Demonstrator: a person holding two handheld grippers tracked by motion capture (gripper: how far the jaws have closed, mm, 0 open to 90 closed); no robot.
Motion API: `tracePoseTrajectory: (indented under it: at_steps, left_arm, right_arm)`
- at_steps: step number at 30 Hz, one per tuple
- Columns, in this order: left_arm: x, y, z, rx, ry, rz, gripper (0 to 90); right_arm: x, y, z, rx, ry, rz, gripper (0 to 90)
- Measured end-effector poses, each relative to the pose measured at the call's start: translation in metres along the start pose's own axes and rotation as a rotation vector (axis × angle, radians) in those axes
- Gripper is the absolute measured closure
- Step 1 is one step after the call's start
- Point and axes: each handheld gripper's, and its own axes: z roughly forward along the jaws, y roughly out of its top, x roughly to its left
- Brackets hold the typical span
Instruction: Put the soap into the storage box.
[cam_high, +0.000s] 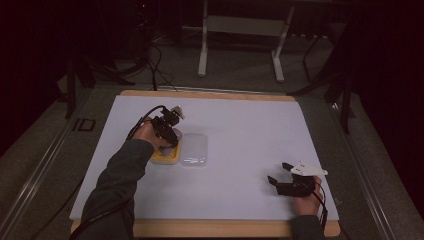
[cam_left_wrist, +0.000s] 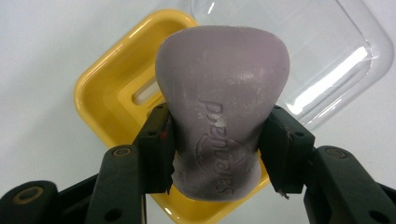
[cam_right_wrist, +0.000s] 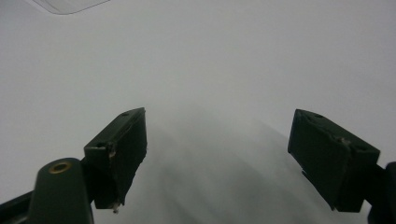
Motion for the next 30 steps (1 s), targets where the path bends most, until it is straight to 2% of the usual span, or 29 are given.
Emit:
tracePoseTrajectory:
  at_steps: [6,22,30]
  left_arm:
    - [0.004,-0.001,0.005,0.006,-0.007,-0.025,49.9]
    - [0.011,-0.005,0.013,0.036,-0.008,-0.052,49.9]
    - [0.013,-0.005,0.02,0.053,-0.022,-0.061,49.9]
  right_arm:
    - [0.0,0.0,0.0,0.0,-0.001,-0.001,19.2]
    - [0.0,0.0,0.0,0.0,-0.003,-0.003,19.2]
    - [0.0,0.0,0.0,0.0,-0.004,-0.004,19.2]
